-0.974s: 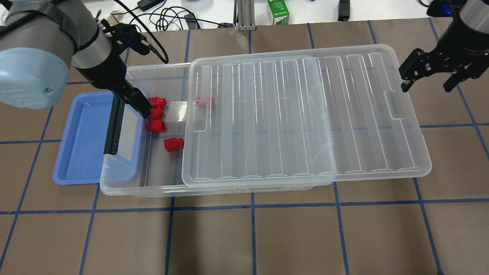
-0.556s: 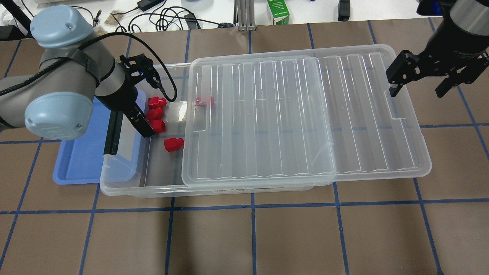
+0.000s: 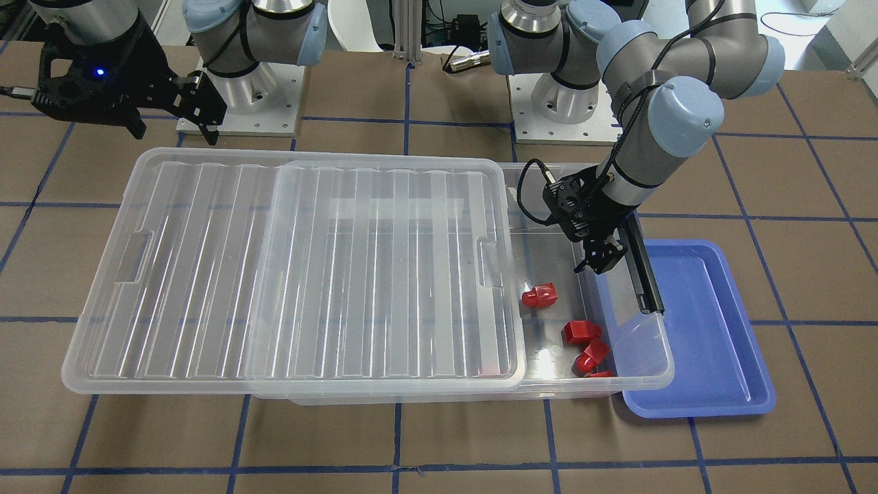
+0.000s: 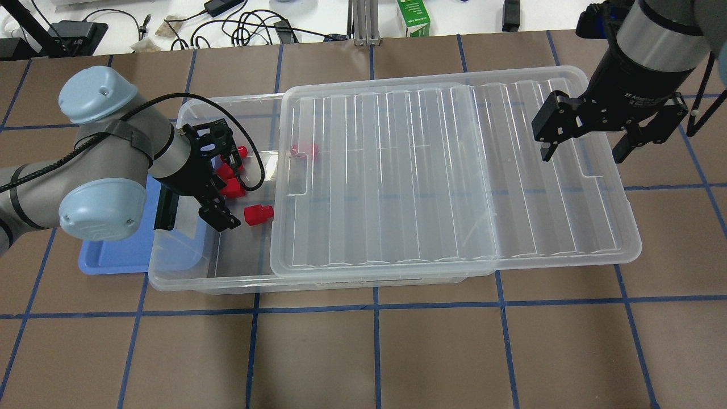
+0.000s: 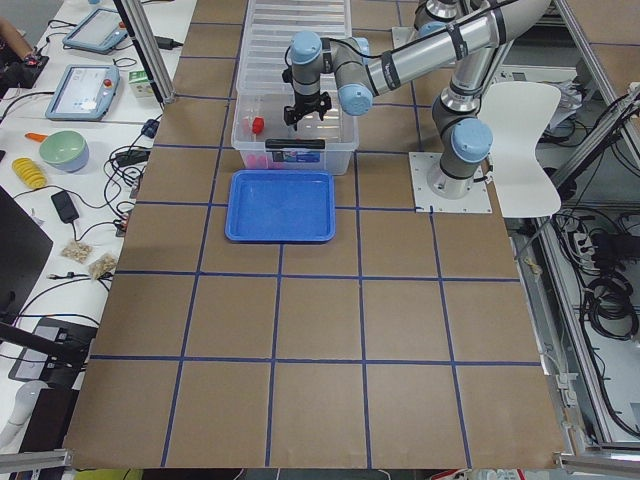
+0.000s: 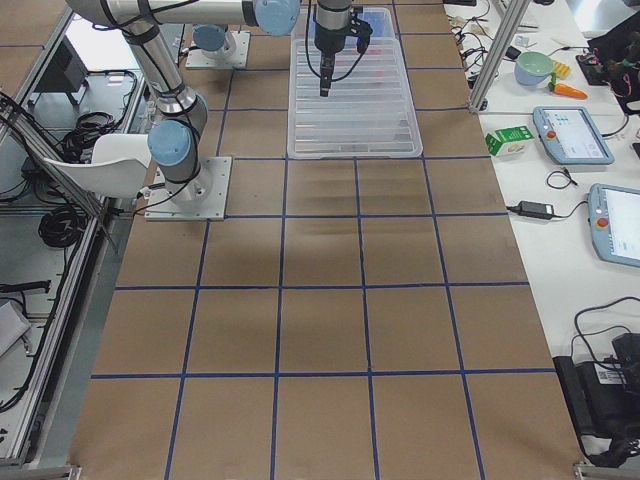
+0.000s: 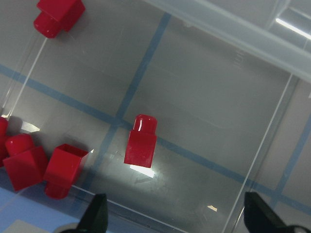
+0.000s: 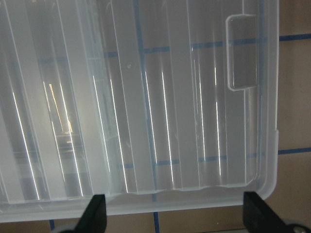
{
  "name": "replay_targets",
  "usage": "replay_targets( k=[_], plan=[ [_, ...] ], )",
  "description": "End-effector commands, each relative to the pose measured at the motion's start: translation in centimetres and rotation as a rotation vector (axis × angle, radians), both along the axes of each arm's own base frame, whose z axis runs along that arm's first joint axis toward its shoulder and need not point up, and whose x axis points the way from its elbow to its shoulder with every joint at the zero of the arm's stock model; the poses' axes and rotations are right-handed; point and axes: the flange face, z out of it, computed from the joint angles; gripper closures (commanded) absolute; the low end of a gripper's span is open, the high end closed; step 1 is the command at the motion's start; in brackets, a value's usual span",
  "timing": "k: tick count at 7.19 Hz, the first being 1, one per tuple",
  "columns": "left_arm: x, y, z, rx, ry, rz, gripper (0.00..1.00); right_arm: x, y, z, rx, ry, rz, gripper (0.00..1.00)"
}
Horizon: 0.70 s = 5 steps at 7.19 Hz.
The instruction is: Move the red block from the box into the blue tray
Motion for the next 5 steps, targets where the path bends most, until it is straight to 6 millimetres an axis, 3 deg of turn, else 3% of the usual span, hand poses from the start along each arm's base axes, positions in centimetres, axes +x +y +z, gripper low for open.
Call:
replay_targets(
  k=[1,3,5],
  plan=[
    [0.2,-0.3,-2.0,0.015,0.008,-0.044,0.00,0.2,0.5,0.1,0.001,-0.003,-0.007,0.00],
    [0.0,-0.7,-3.7,-0.030,0.009,-0.092,0.00,0.2,0.6,0.3,-0.005,-0.002,-0.016,0.00],
    [0.4,-0.3,-4.4,-0.023,0.013,-0.087,0.00,1.8,2.1,0.7,-0.011,0.005,-0.055,0.00]
  ],
)
